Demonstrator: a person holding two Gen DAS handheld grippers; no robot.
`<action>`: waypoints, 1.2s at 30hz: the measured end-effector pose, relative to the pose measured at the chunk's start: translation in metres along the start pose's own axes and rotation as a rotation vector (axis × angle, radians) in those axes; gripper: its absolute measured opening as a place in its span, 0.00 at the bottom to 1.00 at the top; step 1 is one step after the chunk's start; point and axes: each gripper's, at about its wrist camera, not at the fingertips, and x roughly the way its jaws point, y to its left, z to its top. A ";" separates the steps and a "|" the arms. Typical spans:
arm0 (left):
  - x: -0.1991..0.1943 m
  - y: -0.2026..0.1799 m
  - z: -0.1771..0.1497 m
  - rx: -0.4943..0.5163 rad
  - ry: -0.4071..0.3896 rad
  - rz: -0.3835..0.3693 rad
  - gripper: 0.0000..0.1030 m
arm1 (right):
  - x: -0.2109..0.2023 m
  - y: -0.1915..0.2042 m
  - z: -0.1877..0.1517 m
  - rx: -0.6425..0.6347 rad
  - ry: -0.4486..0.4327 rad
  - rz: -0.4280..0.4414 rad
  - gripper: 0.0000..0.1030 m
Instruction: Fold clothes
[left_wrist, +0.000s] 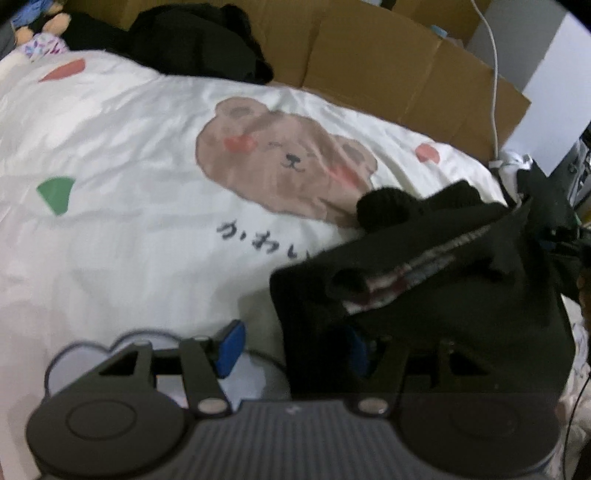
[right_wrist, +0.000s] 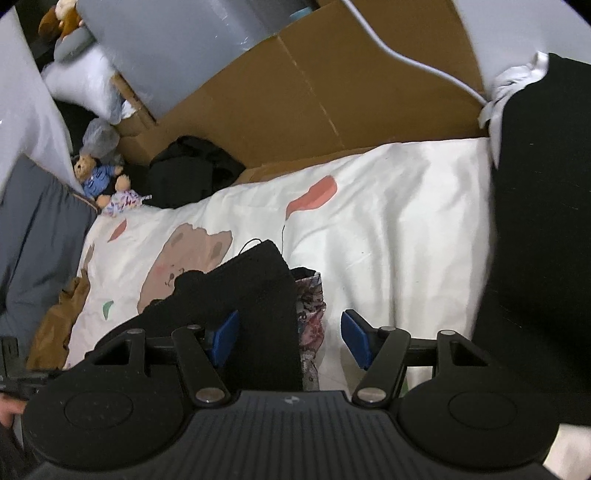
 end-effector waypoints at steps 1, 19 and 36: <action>0.002 0.001 0.003 0.001 -0.013 -0.007 0.60 | 0.003 -0.001 0.001 0.003 0.001 0.003 0.64; 0.029 0.017 0.015 -0.119 -0.121 -0.203 0.16 | 0.027 -0.012 0.000 0.107 0.050 0.175 0.23; -0.009 0.039 0.027 -0.228 -0.245 -0.247 0.07 | -0.007 -0.009 0.018 0.087 -0.101 0.193 0.03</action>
